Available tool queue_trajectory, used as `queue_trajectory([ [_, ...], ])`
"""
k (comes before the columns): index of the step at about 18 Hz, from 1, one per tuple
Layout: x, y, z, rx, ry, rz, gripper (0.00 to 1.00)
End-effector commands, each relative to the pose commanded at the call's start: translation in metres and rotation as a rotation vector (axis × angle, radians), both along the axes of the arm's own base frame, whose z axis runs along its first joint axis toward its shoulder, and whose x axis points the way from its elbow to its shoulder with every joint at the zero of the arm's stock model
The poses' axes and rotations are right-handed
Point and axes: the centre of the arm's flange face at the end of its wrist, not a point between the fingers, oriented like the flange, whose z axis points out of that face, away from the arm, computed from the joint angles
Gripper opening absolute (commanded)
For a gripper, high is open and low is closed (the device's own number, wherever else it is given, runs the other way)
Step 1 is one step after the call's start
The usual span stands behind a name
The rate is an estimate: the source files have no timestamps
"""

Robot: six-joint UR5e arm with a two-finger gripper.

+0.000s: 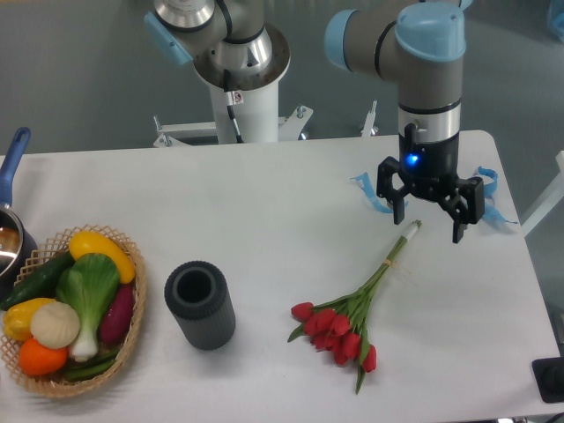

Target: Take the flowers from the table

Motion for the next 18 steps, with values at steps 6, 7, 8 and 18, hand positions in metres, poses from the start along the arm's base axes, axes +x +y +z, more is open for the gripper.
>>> queue_trajectory([
  [6,0.004,-0.001,-0.015,0.022,-0.041,-0.011,1.0],
  [7,0.004,-0.003,-0.017,0.023,-0.047,-0.008,1.0],
  [8,0.002,-0.007,-0.02,0.026,-0.055,-0.001,1.0],
  [18,-0.001,0.0,-0.039,0.063,-0.111,0.02,1.0],
])
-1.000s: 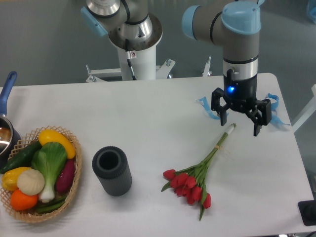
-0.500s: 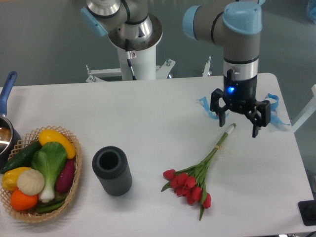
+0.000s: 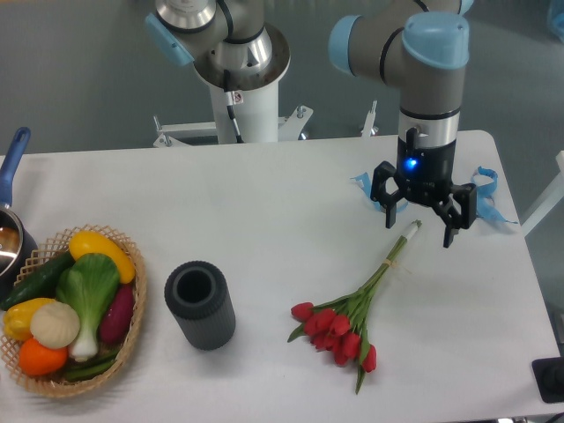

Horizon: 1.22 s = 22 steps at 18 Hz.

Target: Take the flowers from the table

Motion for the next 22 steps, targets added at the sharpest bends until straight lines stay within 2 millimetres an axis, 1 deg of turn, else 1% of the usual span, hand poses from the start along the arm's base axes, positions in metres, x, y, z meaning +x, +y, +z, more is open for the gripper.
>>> queue_trajectory([
  [5,-0.003,0.02,-0.04,-0.022,-0.061,-0.026,1.0],
  [6,-0.004,0.022,-0.043,-0.021,-0.068,-0.023,1.0],
  [7,-0.004,0.023,-0.055,-0.031,-0.088,-0.017,1.0],
  [8,-0.006,0.024,-0.062,-0.04,-0.095,-0.015,1.0],
  [11,-0.009,0.023,-0.075,-0.057,-0.1,-0.017,1.0],
  [13,-0.009,0.021,-0.094,-0.085,-0.121,-0.012,1.0],
  [16,-0.012,0.016,-0.102,-0.101,-0.129,-0.002,1.0],
  [17,-0.014,0.015,-0.109,-0.107,-0.141,-0.002,1.0],
  [19,-0.014,0.017,-0.133,-0.124,-0.177,-0.005,1.0],
  [22,-0.016,0.016,-0.153,-0.165,-0.192,-0.015,1.0],
])
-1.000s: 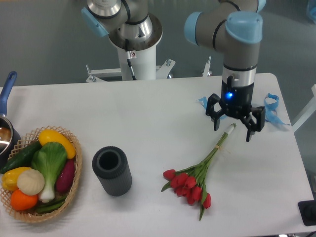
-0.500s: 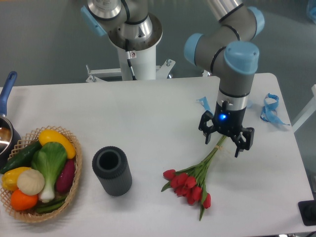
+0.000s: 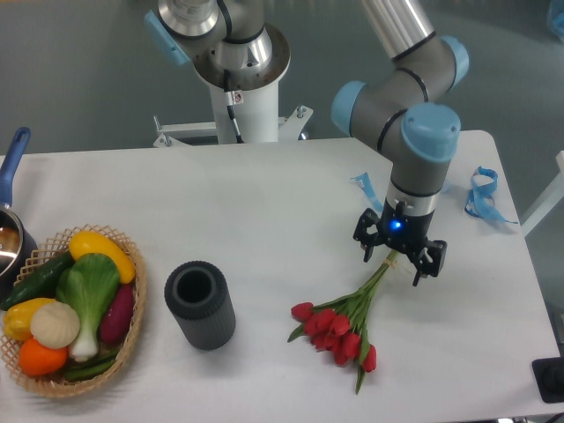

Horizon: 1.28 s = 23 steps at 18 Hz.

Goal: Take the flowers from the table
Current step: 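Lower the open gripper onto the green tulip stems and close it, then lift the red tulip bunch by its stems off the table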

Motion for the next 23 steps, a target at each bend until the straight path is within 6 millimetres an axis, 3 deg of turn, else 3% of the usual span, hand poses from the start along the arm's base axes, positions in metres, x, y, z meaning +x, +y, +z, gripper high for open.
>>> queue_trajectory([
  [2,0.003,-0.003,-0.02,-0.031,-0.023,-0.005,1.0],
  [8,0.008,-0.005,-0.029,-0.046,-0.04,-0.009,1.0],
  [9,0.009,-0.006,-0.031,-0.048,-0.044,-0.008,0.96],
  [12,0.009,-0.005,-0.031,-0.047,-0.042,-0.008,0.65],
  [15,0.008,-0.004,-0.029,-0.043,-0.038,-0.006,0.43],
  [21,0.003,-0.002,-0.024,-0.038,-0.031,0.004,0.11],
  [23,0.004,-0.001,-0.023,-0.038,-0.03,0.004,0.06],
])
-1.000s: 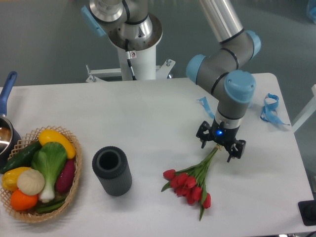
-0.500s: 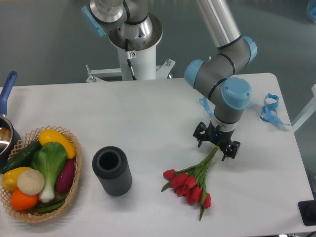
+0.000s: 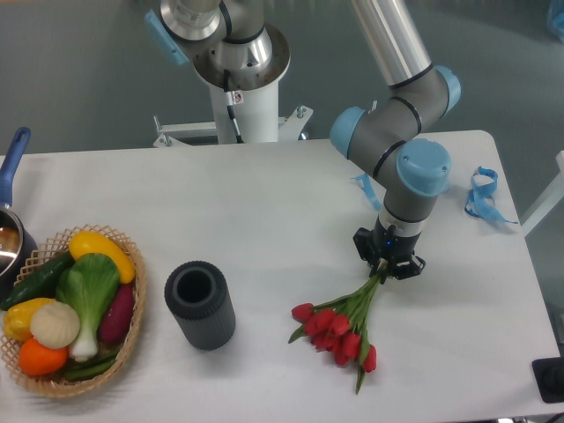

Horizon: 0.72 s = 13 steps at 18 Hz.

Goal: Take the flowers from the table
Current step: 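Lift the red tulip bunch by its stems off the table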

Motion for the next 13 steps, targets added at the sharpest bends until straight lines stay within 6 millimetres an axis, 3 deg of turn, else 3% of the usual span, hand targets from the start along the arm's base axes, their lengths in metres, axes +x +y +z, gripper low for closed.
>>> queue_trajectory([
  [4,-0.001,-0.001,0.006,0.007,0.009,0.001,0.04],
  [7,-0.008,0.002,0.023,0.034,0.033,0.005,0.04],
  [13,-0.008,0.032,0.111,0.324,0.021,0.076,0.04],
])
